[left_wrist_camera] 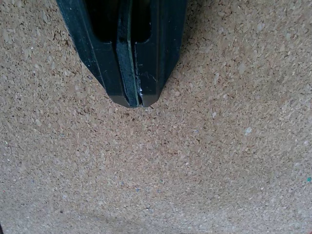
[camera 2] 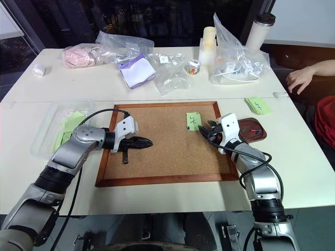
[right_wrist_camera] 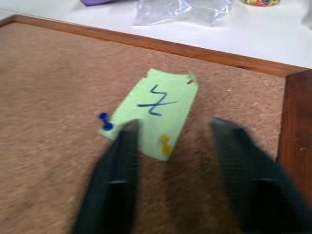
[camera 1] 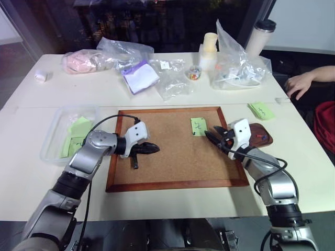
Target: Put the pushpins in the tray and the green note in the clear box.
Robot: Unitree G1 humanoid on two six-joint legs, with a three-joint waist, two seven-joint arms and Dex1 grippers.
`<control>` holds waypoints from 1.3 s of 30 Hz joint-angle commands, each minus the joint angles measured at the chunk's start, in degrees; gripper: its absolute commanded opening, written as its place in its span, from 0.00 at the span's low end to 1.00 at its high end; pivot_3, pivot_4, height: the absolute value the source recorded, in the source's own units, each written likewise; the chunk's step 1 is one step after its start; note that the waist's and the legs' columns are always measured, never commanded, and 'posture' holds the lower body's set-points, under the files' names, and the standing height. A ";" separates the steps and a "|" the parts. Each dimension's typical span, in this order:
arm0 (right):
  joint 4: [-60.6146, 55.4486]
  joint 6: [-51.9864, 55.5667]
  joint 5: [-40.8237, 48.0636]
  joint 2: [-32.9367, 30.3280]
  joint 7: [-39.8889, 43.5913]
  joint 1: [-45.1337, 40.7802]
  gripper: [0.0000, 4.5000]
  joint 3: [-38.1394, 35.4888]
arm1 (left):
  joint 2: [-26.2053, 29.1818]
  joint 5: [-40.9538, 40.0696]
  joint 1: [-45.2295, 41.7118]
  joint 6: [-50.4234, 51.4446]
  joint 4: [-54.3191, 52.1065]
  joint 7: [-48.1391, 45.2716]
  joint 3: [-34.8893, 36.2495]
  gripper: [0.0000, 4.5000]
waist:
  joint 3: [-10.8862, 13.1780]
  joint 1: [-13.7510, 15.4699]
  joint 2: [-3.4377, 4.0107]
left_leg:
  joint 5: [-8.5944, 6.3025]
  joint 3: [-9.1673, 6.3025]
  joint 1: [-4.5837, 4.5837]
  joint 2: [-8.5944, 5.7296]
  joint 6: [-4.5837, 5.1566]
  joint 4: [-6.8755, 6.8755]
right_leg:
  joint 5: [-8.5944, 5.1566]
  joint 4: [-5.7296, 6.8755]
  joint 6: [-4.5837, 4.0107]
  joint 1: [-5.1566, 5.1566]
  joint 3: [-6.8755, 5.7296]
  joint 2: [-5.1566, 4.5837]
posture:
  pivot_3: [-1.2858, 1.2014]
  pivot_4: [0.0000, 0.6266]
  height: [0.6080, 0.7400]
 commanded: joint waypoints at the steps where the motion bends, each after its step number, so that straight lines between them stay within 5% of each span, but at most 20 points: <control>1: 0.54 -1.67 -0.48 0.06 0.92 -0.80 0.01 0.06 | 1.10 1.16 1.75 1.78 1.02 -0.65 -1.48 0.00 | 0.00 -0.05 0.00 | 0.00 0.00 0.00 0.00 0.00 0.00 | 0.00 0.00 0.00 0.00 0.00 0.00 | 0.52 0.24 0.95; 12: -0.42 -1.44 -0.24 0.48 0.45 -0.93 0.01 -0.79 | 1.04 1.52 0.66 1.22 2.23 -0.65 -1.41 0.00 | 0.00 -0.05 0.00 | 0.00 0.00 0.01 0.01 0.00 0.00 | 0.00 0.01 0.00 0.01 0.00 0.00 | 0.52 0.24 0.95; 16: -0.90 -2.34 -0.01 0.87 -0.78 -0.96 0.30 -1.86 | 0.77 1.63 0.39 1.08 2.49 -0.74 -1.68 0.00 | 0.00 -0.03 0.00 | 0.00 0.00 0.01 0.01 0.00 0.00 | 0.00 0.01 0.00 0.01 0.00 -0.01 | 0.52 0.24 0.95; 20: -3.54 0.97 1.77 0.29 0.34 -0.31 0.77 -1.42 | 0.74 1.73 0.12 0.93 2.81 -0.94 -1.82 0.00 | 0.00 -0.02 0.00 | 0.00 0.00 0.01 0.01 0.00 0.00 | 0.00 0.02 0.00 0.01 0.00 -0.01 | 0.52 0.24 0.95; 30: -2.40 3.64 0.17 0.69 0.55 -0.36 0.77 1.09 | 0.26 1.85 0.19 0.71 3.01 -0.70 -1.98 0.00 | 0.00 0.04 0.00 | 0.00 -0.01 0.01 0.00 0.00 0.01 | 0.00 0.02 0.00 0.01 0.00 -0.01 | 0.52 0.24 0.95; 33: -1.17 2.99 -0.35 0.73 0.45 -0.71 0.59 1.22 | 0.25 1.84 0.29 0.74 2.94 -0.62 -1.94 0.00 | 0.00 0.09 0.00 | 0.00 0.00 0.01 0.00 0.00 0.01 | 0.00 0.02 0.00 0.01 0.00 -0.01 | 0.52 0.24 0.95; 38: -0.14 1.96 -0.67 0.92 0.17 -1.14 0.03 1.06 | 0.39 1.91 0.60 0.74 2.74 -0.59 -1.98 0.00 | -0.01 0.07 0.00 | 0.00 -0.01 0.01 0.00 0.00 0.01 | 0.00 0.02 0.00 0.02 0.00 -0.01 | 0.52 0.24 0.95; 39: -0.04 1.81 -0.76 0.98 0.09 -1.18 0.01 1.04 | 0.44 1.93 0.66 0.73 2.71 -0.60 -2.00 0.00 | -0.01 0.06 0.00 | 0.00 0.00 0.01 0.00 0.00 0.01 | 0.00 0.02 0.00 0.01 0.00 -0.01 | 0.52 0.24 0.95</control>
